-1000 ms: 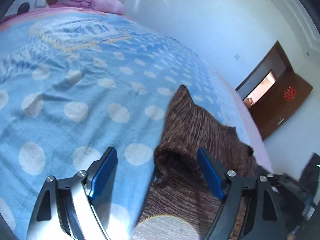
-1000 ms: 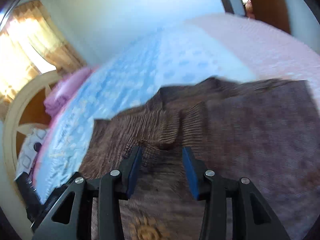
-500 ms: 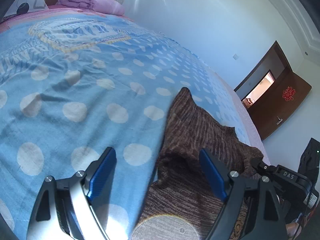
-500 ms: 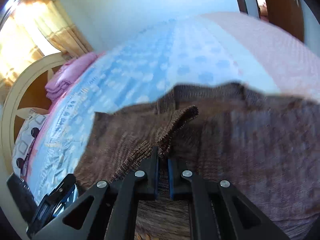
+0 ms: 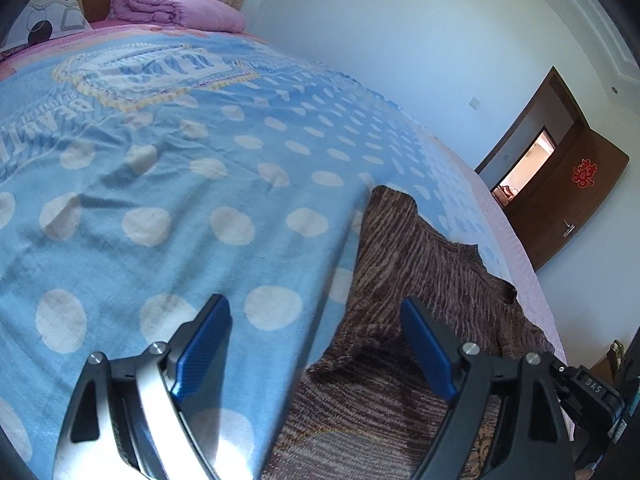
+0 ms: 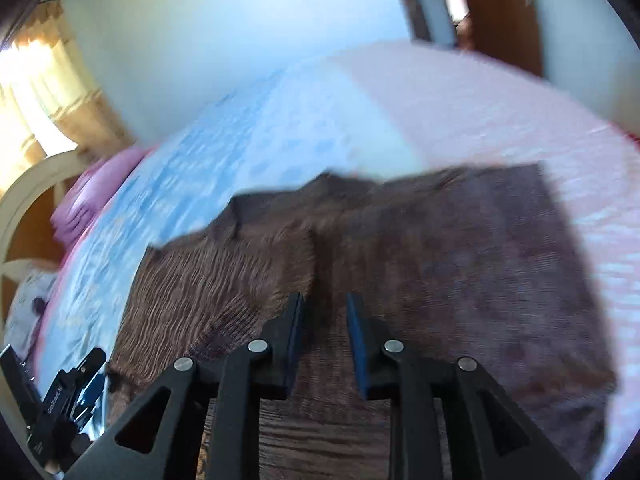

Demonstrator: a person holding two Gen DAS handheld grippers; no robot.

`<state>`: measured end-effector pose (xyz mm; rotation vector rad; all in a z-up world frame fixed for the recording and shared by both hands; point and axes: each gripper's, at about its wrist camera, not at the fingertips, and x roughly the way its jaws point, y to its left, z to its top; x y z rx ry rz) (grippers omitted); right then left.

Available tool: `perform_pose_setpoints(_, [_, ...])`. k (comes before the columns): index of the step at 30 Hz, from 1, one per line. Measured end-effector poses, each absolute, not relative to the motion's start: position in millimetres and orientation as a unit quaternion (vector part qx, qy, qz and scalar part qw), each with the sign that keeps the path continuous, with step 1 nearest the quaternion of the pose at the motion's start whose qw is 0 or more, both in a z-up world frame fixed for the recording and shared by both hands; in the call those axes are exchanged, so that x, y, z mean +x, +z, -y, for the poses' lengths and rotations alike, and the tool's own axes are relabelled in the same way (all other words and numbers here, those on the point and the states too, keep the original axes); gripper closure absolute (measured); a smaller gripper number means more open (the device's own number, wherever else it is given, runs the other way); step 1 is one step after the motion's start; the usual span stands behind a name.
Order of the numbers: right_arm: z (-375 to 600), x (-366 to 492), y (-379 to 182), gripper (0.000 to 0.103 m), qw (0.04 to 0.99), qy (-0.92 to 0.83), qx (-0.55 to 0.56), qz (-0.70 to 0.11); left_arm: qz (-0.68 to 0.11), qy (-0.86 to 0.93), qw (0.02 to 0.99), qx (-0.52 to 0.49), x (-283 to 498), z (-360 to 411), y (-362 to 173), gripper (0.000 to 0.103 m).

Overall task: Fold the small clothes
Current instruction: 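Open the left tool and withdraw it from the folded sleeve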

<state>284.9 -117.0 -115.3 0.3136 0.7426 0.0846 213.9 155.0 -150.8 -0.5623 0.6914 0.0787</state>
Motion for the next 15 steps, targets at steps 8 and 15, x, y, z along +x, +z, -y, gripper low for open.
perform_pose_setpoints(8, [35, 300, -111, 0.078, 0.911, 0.125, 0.055, -0.389, -0.335, 0.035, 0.902, -0.271, 214, -155, -151, 0.011])
perform_pose_setpoints(15, [10, 289, -141, 0.061, 0.908, 0.077, -0.046, -0.409, -0.337, 0.038, 0.903, -0.265, 215, -154, -151, 0.011])
